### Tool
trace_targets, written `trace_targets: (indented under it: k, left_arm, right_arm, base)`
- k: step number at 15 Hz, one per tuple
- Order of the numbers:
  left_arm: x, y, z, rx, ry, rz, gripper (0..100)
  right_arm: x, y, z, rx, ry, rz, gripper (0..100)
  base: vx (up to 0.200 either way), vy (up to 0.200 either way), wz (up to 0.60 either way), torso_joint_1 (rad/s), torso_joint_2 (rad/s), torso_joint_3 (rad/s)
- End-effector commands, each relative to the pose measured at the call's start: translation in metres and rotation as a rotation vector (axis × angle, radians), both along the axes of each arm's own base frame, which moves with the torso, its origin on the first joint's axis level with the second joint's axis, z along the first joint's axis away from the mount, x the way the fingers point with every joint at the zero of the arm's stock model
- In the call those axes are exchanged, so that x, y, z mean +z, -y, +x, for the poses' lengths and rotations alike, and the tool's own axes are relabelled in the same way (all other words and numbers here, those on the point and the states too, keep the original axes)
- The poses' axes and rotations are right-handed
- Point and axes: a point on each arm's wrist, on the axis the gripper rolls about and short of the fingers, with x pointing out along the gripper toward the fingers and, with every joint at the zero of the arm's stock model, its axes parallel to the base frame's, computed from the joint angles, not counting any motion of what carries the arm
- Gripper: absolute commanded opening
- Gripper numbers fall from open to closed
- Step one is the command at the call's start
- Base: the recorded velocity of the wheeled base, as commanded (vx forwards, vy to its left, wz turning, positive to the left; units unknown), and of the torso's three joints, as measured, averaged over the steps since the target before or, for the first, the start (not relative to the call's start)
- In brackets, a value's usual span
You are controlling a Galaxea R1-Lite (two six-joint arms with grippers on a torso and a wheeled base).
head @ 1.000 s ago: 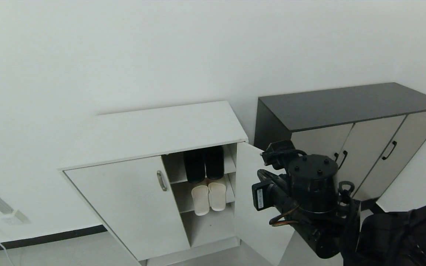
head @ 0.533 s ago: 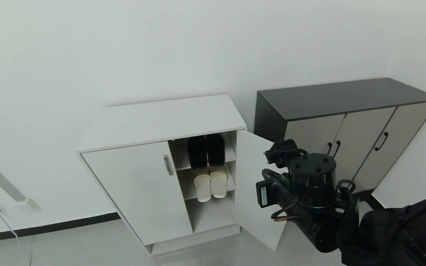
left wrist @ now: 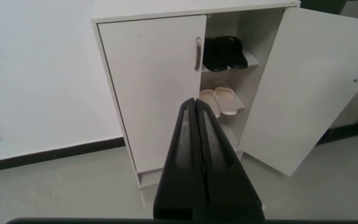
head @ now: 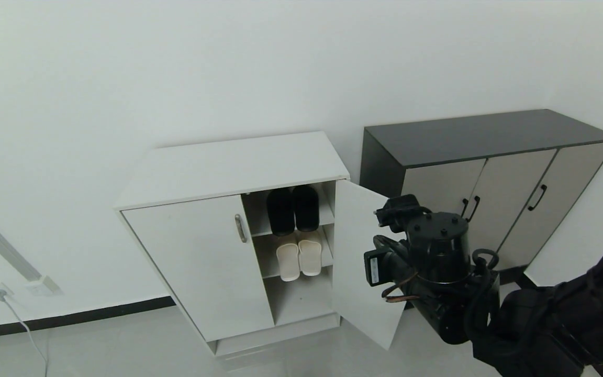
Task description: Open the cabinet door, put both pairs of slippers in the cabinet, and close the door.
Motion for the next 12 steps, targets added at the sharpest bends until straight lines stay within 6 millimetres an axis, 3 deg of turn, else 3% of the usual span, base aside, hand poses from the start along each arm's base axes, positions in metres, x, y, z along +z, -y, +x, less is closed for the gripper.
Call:
trace_targets:
  k: [1, 6, 8, 12]
  left_arm:
    - [0.000, 0.000, 0.000, 0.001, -0.001, -0.003, 0]
    - [0.000, 0.000, 0.000, 0.001, -0.001, -0.001, 0]
    - [0.000, 0.000, 0.000, 0.001, -0.001, -0.003, 0]
    - [0.000, 0.000, 0.000, 0.001, -0.001, -0.003, 0]
  right_arm:
    - [-0.003, -0.001, 0.016, -0.032, 0.004, 0.006, 0]
    - [0.005, 0.013, 0.042, -0.095, 0.028, 0.027, 0]
    - [0.029, 0.034, 0.069, -0.089, 0.007, 0.036, 0]
    - [0.054, 0.048, 0.096, -0.089, -0.010, 0.044, 0]
  base:
    - [0.000, 0.000, 0.00, 0.000, 0.00, 0.000]
    - [0.000, 0.000, 0.00, 0.000, 0.00, 0.000]
    - [0.000, 0.000, 0.00, 0.000, 0.00, 0.000]
    - [0.000, 0.000, 0.00, 0.000, 0.00, 0.000]
